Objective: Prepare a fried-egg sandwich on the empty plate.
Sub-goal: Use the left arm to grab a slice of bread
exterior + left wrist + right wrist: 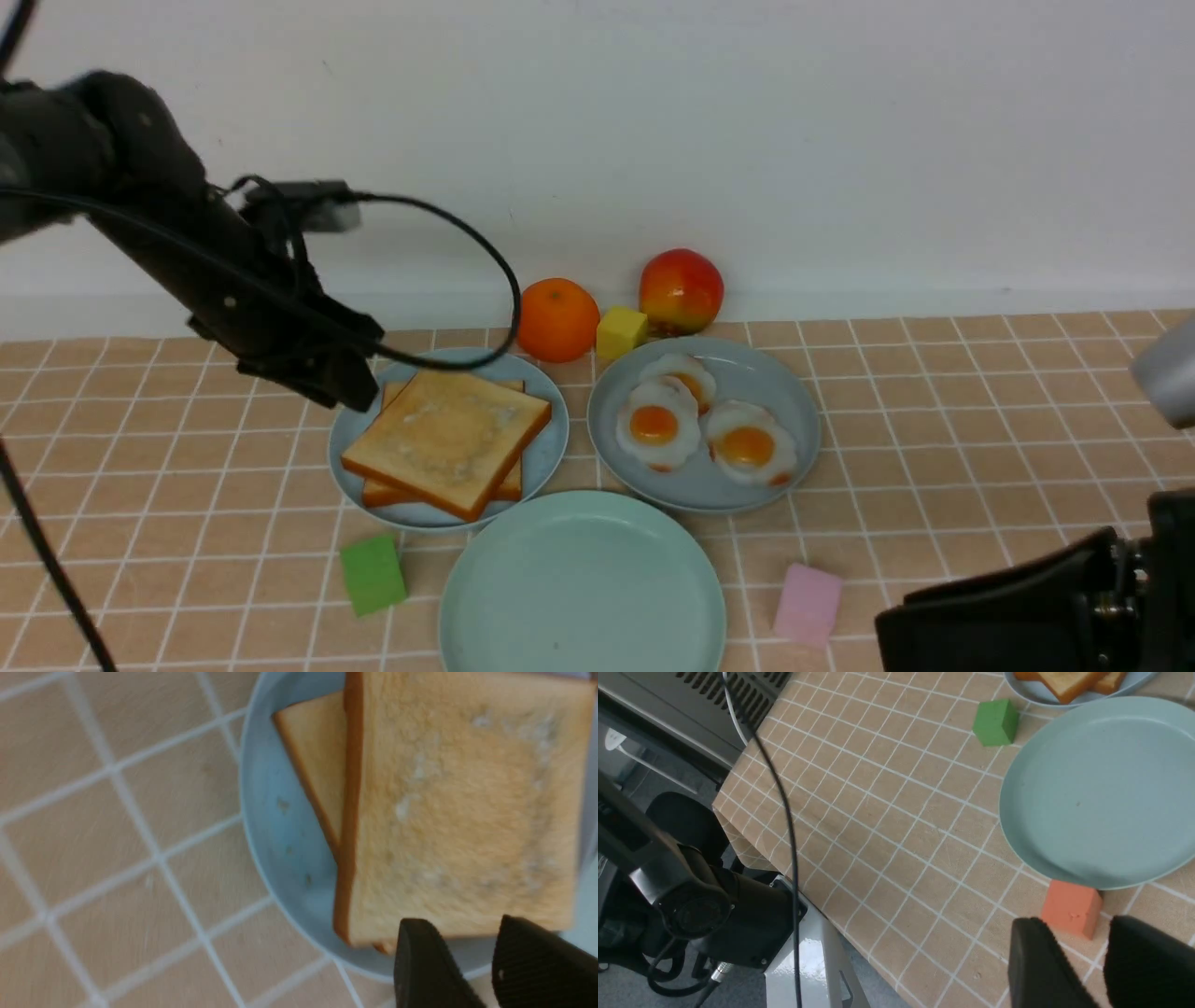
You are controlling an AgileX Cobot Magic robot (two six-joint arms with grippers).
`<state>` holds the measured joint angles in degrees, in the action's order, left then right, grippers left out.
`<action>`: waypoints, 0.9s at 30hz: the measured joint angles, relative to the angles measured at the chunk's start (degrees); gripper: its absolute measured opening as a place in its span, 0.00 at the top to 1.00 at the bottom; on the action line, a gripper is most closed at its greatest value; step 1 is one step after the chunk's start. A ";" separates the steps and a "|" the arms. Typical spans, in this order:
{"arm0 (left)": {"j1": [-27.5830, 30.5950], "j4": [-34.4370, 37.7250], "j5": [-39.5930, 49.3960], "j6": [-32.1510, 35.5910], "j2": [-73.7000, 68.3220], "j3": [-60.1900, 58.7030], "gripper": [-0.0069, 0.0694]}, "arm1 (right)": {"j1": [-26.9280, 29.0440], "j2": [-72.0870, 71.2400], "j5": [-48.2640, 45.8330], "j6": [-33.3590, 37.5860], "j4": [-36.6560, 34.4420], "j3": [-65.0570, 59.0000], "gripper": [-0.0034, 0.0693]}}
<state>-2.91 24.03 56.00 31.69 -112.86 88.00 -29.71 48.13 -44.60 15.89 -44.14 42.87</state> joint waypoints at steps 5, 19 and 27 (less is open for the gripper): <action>0.00 1.41 -2.87 3.18 -2.77 0.25 0.60 | 0.00 0.00 -0.32 0.00 -0.07 0.00 0.62; 0.05 4.45 -5.75 3.61 -8.70 1.09 0.60 | 0.00 0.00 -0.57 0.00 -0.07 0.00 0.62; 0.28 4.86 -3.54 3.73 -8.85 1.15 0.66 | 0.00 0.00 -0.81 0.00 -0.07 0.00 0.62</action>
<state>-2.63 28.89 52.46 35.41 -121.71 89.15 -29.71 48.13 -45.41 15.89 -44.21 42.87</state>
